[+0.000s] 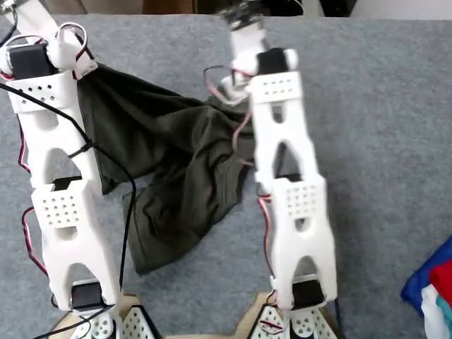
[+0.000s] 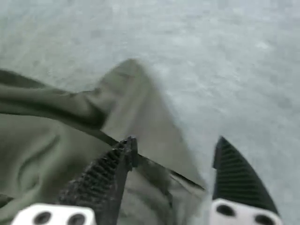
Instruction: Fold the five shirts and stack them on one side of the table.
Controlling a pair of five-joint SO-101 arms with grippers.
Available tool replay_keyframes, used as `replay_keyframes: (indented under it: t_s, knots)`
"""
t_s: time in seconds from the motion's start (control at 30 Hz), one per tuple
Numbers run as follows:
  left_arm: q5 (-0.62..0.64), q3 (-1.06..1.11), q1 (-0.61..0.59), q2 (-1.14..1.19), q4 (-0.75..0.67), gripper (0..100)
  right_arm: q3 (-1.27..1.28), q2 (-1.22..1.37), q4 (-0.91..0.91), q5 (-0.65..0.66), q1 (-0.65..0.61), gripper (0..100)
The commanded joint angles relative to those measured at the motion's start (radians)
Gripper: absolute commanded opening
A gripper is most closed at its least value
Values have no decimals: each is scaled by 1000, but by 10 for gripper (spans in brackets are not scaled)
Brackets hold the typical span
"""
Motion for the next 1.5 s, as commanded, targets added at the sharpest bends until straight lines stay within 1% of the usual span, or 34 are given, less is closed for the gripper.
replay_keyframes:
  t_s: [0.0, 0.27, 0.43, 0.5, 0.63, 0.73, 0.77, 0.87, 1.1, 1.47]
  knots:
    - [0, -46, -8, -54, 9, 20, -114, 102, 6, 25, -36, 312]
    - [0, -46, -8, -45, 9, 20, -263, 183, 127, 25, -67, 311]
    - [0, -54, -8, -25, 8, 20, -263, 229, 127, 25, -64, 298]
    - [0, -54, -8, -25, 8, 20, -268, 260, 126, 28, -51, 249]
    - [0, -55, -8, -25, 8, 20, -271, 269, 120, 26, -5, 111]
    - [0, -55, -8, -27, 8, 20, -271, 255, 68, 26, 22, 18]
    - [0, -55, -8, -27, 8, 20, -271, 254, 48, 26, 30, 3]
    - [0, -55, -8, -30, 8, 20, -272, 236, 25, 25, 47, 5]
    - [0, -55, -8, -33, 8, 20, -272, 140, 35, 25, 50, 5]
    - [-2, -57, -11, -35, 5, 20, -271, -77, 178, 25, 127, 5]
